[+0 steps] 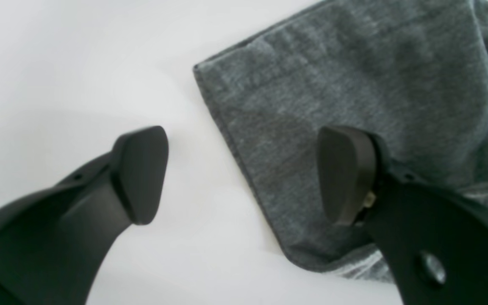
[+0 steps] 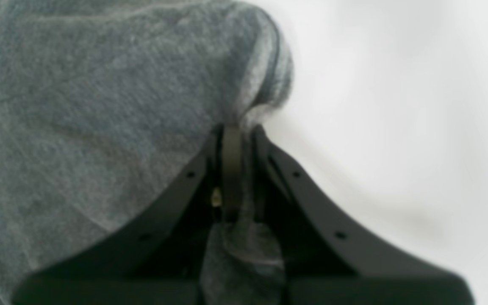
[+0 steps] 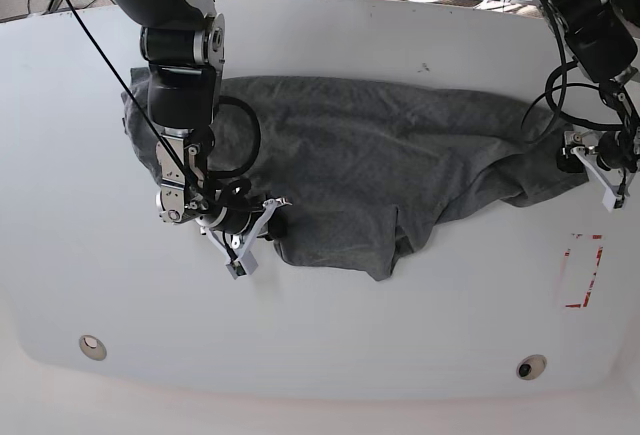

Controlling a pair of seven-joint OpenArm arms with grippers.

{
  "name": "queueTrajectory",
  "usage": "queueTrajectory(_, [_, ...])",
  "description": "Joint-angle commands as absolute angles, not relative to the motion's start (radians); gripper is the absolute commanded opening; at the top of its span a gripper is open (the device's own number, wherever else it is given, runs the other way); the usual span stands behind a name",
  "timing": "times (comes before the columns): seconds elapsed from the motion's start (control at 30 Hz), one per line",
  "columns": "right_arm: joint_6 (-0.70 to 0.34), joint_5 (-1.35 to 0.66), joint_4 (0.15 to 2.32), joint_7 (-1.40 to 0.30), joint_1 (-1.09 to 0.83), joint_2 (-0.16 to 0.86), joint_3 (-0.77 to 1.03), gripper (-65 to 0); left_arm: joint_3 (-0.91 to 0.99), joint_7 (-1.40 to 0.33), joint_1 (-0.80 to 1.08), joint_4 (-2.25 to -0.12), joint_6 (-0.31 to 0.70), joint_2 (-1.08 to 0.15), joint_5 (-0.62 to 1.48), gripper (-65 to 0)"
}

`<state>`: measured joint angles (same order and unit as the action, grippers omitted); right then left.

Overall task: Fold the T-shirt properly
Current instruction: 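Grasp the shirt corner with the left gripper beside the red marking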

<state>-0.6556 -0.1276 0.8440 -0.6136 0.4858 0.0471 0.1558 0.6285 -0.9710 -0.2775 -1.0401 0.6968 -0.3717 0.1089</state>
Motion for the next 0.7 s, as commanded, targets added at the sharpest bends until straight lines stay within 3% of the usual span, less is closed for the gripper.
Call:
queueTrajectory(0.0, [-0.668,-0.142,0.865,-0.599,0.519,0.050,0.157,-65.0,0.627,-0.967,-0.295,-1.050,0.698,-0.384,0.119,-13.5])
queueTrajectory(0.3, [-0.668,-0.142,0.865,-0.599,0.519,0.050,0.157,-65.0,0.552,-0.970,-0.300,-1.050,0.698,-0.337,0.120,-14.7])
queueTrajectory(0.67, [-0.668,-0.142,0.865,-0.599,0.521,0.051,0.157,-65.0,0.536,-0.969,-0.295,-1.050,0.698,-0.311,0.116,-26.1])
